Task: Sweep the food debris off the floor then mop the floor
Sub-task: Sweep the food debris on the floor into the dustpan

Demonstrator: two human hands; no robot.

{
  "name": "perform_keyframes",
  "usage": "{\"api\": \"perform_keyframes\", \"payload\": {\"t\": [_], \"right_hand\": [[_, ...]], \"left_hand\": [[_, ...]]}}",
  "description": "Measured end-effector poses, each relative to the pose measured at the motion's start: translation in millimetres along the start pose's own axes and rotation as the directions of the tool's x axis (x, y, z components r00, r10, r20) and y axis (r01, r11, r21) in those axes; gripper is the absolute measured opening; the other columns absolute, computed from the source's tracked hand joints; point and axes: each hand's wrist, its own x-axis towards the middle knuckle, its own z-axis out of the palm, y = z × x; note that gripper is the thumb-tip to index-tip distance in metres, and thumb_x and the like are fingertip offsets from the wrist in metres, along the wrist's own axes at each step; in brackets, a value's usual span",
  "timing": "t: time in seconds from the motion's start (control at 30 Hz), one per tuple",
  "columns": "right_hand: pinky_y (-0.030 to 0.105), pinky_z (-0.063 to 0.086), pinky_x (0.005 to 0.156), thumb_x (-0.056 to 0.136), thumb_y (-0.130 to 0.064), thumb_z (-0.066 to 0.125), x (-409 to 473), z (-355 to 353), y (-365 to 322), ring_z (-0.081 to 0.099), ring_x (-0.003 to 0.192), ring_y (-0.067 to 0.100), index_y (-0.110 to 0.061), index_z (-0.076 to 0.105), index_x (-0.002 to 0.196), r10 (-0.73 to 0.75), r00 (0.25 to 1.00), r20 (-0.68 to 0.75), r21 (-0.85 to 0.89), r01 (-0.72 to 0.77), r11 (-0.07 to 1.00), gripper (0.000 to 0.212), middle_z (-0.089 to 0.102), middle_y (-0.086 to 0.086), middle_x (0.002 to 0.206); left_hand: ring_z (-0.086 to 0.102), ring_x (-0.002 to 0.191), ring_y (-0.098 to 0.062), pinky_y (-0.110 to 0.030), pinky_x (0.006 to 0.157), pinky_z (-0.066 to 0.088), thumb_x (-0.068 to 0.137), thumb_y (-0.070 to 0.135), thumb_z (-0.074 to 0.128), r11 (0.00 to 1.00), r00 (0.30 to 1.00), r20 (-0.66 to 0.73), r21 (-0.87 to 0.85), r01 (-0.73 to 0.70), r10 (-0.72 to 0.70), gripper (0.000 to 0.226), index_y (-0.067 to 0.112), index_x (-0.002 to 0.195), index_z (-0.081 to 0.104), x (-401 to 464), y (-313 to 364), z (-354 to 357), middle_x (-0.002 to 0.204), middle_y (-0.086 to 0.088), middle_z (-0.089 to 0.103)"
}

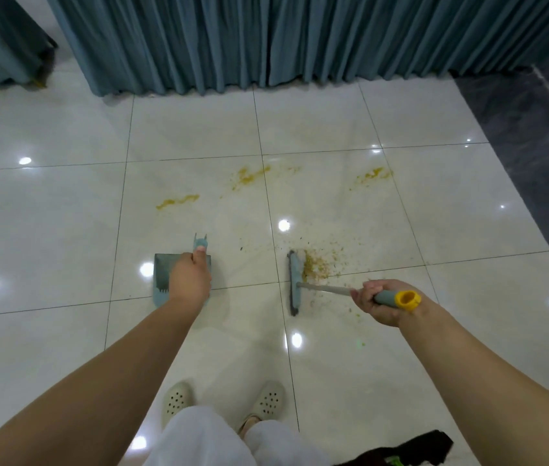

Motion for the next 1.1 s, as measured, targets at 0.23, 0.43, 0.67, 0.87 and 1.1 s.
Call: {"api": "perform_keyframes", "payload": {"t": [0.23,0.43,0.67,0.87,1.1], "right_hand": [[0.014,0.037,0.027,0.097,0.001,0.038,19.3,34.8,41.3,0.039,0.024,0.013,0.001,0.039,0.116,0.022,1.000,-0.011,-0.062,-0.023,0.998,0.020,0.044,0.021,0.086],[0.014,0.037,0.027,0.096,0.002,0.039,16.0,100.8,64.5,0.040,0.037,0.012,0.004,0.037,0.118,0.075,0.997,0.034,-0.161,-0.069,0.984,0.022,0.044,0.020,0.080],[0.014,0.038,0.027,0.095,0.002,0.039,39.7,214.8,105.0,0.041,0.027,0.014,0.006,0.040,0.110,0.190,0.976,0.109,-0.242,-0.159,0.957,0.015,0.047,0.021,0.071],[0.014,0.038,0.027,0.096,0.002,0.038,81.8,324.4,149.5,0.040,0.025,0.016,0.005,0.041,0.108,0.272,0.953,0.135,-0.283,-0.226,0.932,0.012,0.044,0.020,0.080],[0.015,0.042,0.029,0.096,0.003,0.041,108.0,383.0,156.9,0.043,0.025,0.018,0.011,0.045,0.099,0.296,0.942,0.157,-0.190,-0.266,0.945,0.009,0.045,0.028,0.087]], "left_hand": [[0.055,0.070,-0.036,-0.043,0.066,0.045,0.098,0.049,0.032,1.000,0.996,-0.086,-0.014,0.006,-0.007,0.050,0.011,0.069,0.046,14.2,-4.0,-26.2,0.079,-0.025,0.056],[0.055,0.065,-0.032,-0.044,0.064,0.051,0.100,0.047,0.025,1.000,0.992,-0.122,0.017,-0.007,0.009,0.054,0.008,0.069,0.046,45.3,-2.7,-62.2,0.074,-0.022,0.057],[0.055,0.065,-0.031,-0.046,0.066,0.052,0.100,0.045,0.025,0.998,0.989,-0.137,-0.021,0.056,-0.059,0.051,0.004,0.079,0.047,104.6,6.7,-115.4,0.076,-0.021,0.057],[0.044,0.049,-0.022,-0.027,0.048,0.037,0.101,0.043,0.027,0.994,0.982,-0.171,-0.092,0.062,-0.077,0.049,0.012,0.065,0.041,165.1,7.6,-161.1,0.061,-0.009,0.048],[0.043,0.049,-0.021,-0.024,0.045,0.034,0.098,0.047,0.033,0.983,0.980,-0.143,-0.144,0.116,-0.137,0.049,0.012,0.067,0.043,220.9,13.2,-184.0,0.061,-0.008,0.048]]}}
